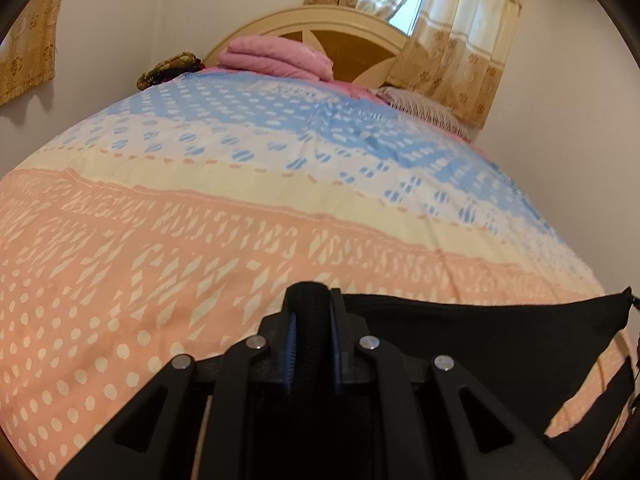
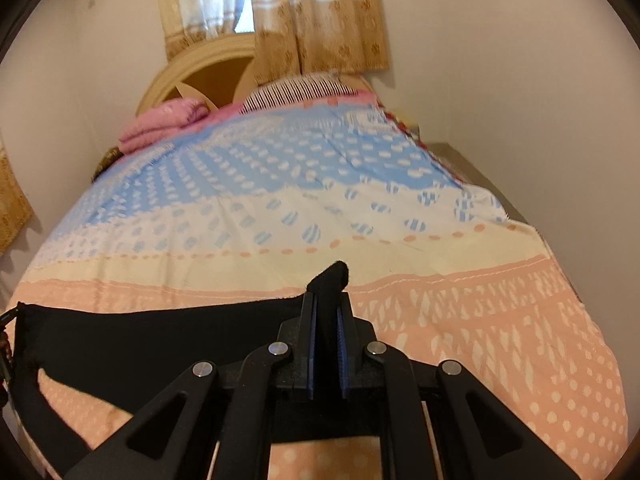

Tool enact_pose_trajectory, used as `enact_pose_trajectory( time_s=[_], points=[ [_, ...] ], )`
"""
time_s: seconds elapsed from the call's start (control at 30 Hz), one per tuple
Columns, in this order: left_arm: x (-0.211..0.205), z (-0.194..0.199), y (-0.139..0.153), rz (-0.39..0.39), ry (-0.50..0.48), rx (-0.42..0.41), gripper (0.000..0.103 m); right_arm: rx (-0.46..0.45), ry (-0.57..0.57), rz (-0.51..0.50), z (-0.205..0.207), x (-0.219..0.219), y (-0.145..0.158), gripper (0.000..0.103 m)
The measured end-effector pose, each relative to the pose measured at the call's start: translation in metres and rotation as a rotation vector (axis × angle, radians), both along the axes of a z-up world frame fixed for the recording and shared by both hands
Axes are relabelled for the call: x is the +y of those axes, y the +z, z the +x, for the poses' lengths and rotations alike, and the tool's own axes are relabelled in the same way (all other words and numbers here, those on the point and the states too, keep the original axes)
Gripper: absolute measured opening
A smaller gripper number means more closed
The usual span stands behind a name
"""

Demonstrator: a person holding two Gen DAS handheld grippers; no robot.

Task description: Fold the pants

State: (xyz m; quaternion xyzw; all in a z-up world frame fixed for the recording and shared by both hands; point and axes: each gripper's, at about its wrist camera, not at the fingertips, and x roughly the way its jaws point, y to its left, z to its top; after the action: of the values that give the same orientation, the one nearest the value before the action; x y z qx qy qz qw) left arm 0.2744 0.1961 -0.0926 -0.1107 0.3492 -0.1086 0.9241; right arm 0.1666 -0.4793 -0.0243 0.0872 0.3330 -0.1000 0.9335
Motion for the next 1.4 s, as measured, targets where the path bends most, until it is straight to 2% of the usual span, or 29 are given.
enact_pose_trajectory(
  time_s=[0.13,0.3,0.6,0.77,1.07,1.2,1.33,1.4],
  points=[
    [0.008,-0.011,0.015,-0.041,-0.009,-0.042,0.015,-0.062,0.027,-0.023,-0.028,0.011,0.015,0.009],
    [0.012,-0.024,0.028,-0.081,-0.025,-0.09,0.015,-0.144,0.033,-0.002,-0.064,0.015,0.025,0.009],
    [0.027,-0.065,0.048,-0.159,-0.085,-0.21,0.015,-0.207,0.019,0.04,-0.127,0.015,0.015,0.009],
    [0.039,-0.097,0.044,-0.176,-0.118,-0.255,0.015,-0.214,0.001,0.069,-0.161,0.016,0.001,0.009],
    [0.063,-0.145,0.018,-0.219,-0.134,-0.274,0.015,-0.208,-0.038,0.149,-0.21,0.016,-0.026,0.009],
    [0.065,-0.162,0.001,-0.187,-0.147,-0.247,0.016,-0.166,-0.055,0.157,-0.22,0.017,-0.043,0.009],
    [0.062,-0.178,-0.015,-0.103,-0.156,-0.223,0.017,-0.149,-0.068,0.175,-0.226,0.01,-0.054,0.009],
    [0.063,-0.184,-0.019,-0.074,-0.144,-0.217,0.027,-0.142,-0.07,0.172,-0.23,0.011,-0.057,0.009]
  ],
)
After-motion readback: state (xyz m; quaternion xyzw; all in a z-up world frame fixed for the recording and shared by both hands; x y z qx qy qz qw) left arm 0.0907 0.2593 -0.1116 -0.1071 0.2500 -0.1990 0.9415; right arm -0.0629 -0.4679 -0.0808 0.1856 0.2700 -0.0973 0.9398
